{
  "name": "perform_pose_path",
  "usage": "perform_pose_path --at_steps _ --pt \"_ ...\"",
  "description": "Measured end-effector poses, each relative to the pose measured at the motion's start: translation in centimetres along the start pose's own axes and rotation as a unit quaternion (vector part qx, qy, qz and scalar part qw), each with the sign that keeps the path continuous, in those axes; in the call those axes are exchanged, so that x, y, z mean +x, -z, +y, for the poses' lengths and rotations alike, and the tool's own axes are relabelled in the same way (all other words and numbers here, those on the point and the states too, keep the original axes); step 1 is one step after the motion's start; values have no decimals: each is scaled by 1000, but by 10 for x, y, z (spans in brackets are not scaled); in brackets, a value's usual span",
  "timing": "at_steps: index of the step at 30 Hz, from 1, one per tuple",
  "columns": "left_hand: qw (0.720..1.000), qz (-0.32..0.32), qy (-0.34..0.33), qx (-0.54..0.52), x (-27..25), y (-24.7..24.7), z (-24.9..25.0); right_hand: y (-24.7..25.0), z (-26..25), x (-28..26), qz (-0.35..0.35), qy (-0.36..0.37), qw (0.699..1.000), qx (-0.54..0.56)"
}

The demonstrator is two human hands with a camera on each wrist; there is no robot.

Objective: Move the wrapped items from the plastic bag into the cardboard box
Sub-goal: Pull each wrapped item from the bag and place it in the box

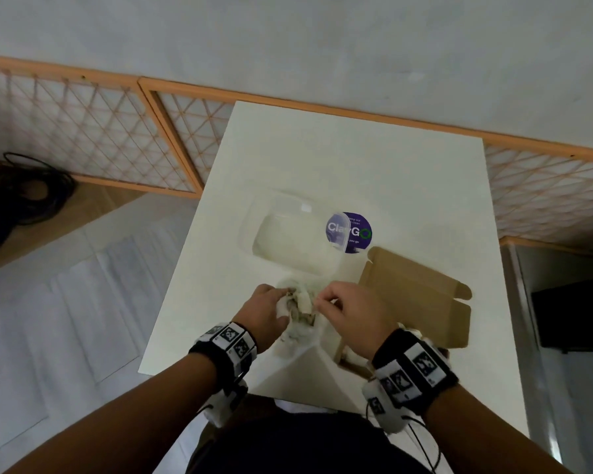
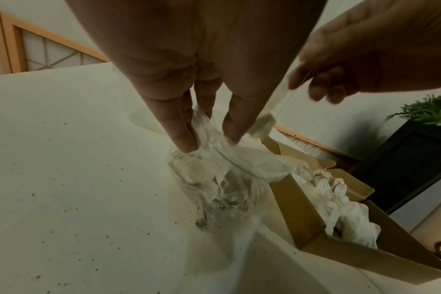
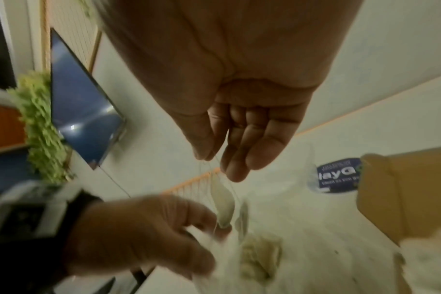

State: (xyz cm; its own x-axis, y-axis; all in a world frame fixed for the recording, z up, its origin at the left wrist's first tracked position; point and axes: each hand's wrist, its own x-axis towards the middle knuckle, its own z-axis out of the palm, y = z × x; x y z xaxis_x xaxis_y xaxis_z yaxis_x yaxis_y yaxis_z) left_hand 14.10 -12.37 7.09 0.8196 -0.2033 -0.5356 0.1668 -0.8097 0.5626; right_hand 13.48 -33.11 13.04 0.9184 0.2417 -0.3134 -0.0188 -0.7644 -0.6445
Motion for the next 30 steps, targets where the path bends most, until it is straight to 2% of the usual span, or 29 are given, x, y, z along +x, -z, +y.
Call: perform_pose_path --at_steps 3,6,10,13,16,21,26,30 --pt "1000 -14 -3 7 0 1 -1 23 -5 -10 22 18 997 70" --pt "999 -19 -13 23 -2 6 1 39 -9 -16 12 22 990 139" --pt "999 5 -47 22 -11 21 13 54 -13 -21 6 15 980 199" --pt "993 42 -111 2 -21 39 31 67 -19 -24 4 15 976 218" --pt "979 63 -179 -70 -33 60 54 78 -26 -27 -6 15 969 245" --pt "947 24 -280 -156 -49 89 91 97 -37 -29 -15 61 969 240" --pt "940 -34 -269 -205 -56 103 110 113 -50 -34 -7 102 958 266" --pt "925 -9 -279 -258 -62 97 119 120 -57 -38 10 120 954 273"
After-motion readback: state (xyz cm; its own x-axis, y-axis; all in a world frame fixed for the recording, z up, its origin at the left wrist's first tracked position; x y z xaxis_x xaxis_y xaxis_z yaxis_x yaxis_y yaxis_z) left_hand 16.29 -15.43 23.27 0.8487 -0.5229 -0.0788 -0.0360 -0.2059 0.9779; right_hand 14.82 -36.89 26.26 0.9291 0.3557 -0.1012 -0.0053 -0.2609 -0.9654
